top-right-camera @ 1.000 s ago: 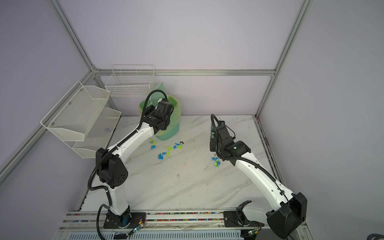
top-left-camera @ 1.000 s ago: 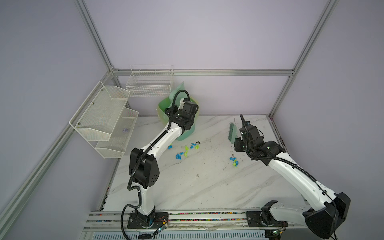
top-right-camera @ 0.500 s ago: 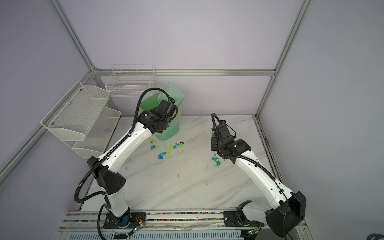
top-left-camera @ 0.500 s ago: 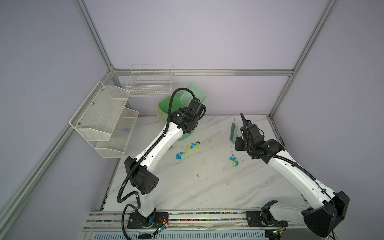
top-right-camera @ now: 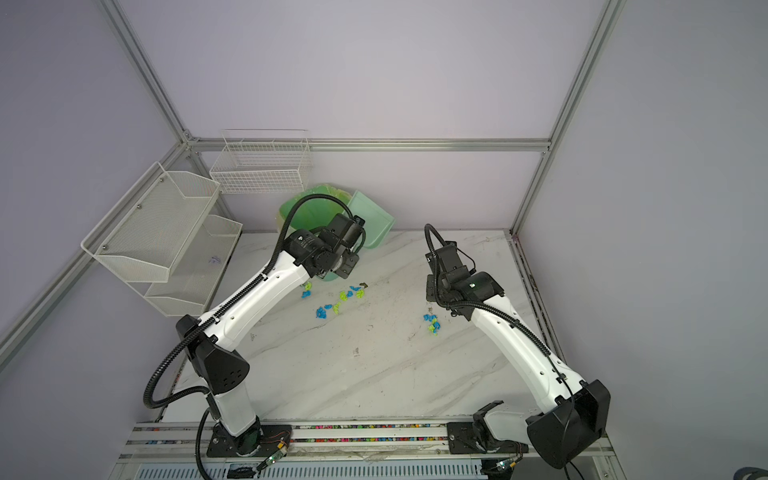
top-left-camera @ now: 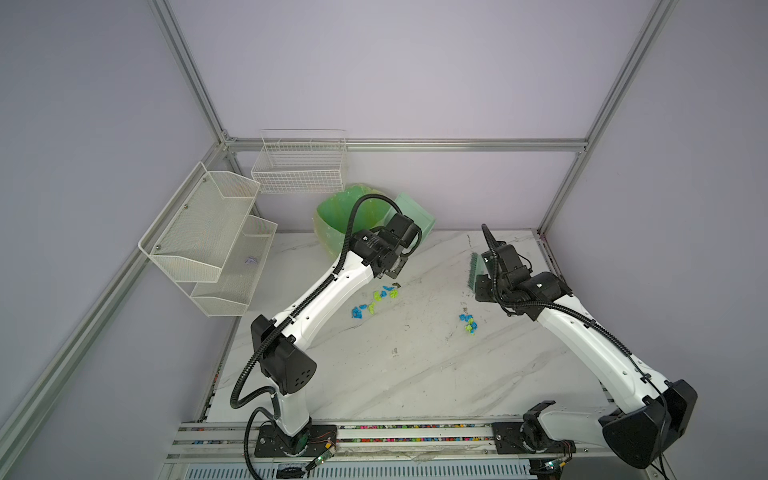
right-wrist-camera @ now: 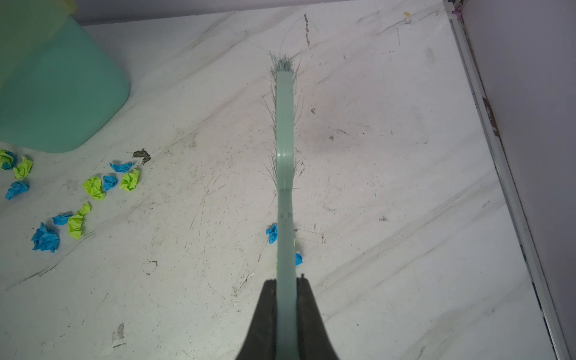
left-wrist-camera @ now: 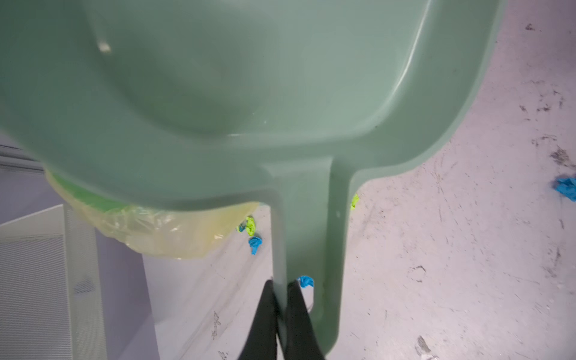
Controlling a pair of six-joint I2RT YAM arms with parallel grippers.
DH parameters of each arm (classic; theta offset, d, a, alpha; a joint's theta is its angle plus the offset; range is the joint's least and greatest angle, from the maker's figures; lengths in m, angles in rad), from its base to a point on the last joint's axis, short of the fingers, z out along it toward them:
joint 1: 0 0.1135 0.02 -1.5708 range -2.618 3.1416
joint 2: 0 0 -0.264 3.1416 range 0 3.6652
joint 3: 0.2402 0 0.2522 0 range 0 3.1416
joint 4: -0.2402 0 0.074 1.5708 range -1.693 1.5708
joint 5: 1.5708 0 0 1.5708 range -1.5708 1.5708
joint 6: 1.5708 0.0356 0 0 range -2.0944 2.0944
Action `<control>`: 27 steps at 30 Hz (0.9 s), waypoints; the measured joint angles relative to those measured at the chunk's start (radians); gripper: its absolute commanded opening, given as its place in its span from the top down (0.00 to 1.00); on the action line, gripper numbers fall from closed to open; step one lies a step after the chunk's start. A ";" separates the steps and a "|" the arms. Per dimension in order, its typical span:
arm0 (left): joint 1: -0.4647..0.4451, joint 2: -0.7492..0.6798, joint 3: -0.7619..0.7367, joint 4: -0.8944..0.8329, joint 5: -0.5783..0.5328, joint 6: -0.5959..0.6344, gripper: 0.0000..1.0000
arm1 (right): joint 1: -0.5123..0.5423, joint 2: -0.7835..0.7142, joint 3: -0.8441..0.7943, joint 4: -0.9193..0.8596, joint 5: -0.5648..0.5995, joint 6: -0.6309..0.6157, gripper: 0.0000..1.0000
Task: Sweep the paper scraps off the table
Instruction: 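Bring the empty dustpan back down beside the remaining scraps with the left gripper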
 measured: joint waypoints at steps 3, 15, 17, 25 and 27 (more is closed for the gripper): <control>-0.008 0.000 -0.024 -0.026 0.073 -0.021 1.00 | -0.009 0.008 0.011 -0.021 0.000 0.001 1.00; -0.049 -0.024 -0.232 -0.051 0.302 -0.070 1.00 | -0.064 0.014 0.021 -0.108 -0.001 -0.012 1.00; -0.055 -0.035 -0.259 -0.054 0.324 -0.071 1.00 | -0.068 0.014 0.020 -0.123 -0.001 -0.013 1.00; -0.072 -0.063 -0.326 -0.056 0.396 -0.081 1.00 | -0.071 0.014 0.003 -0.167 -0.014 -0.012 1.00; -0.084 -0.063 -0.351 -0.055 0.411 -0.087 1.00 | -0.071 0.014 0.002 -0.176 -0.023 -0.011 1.00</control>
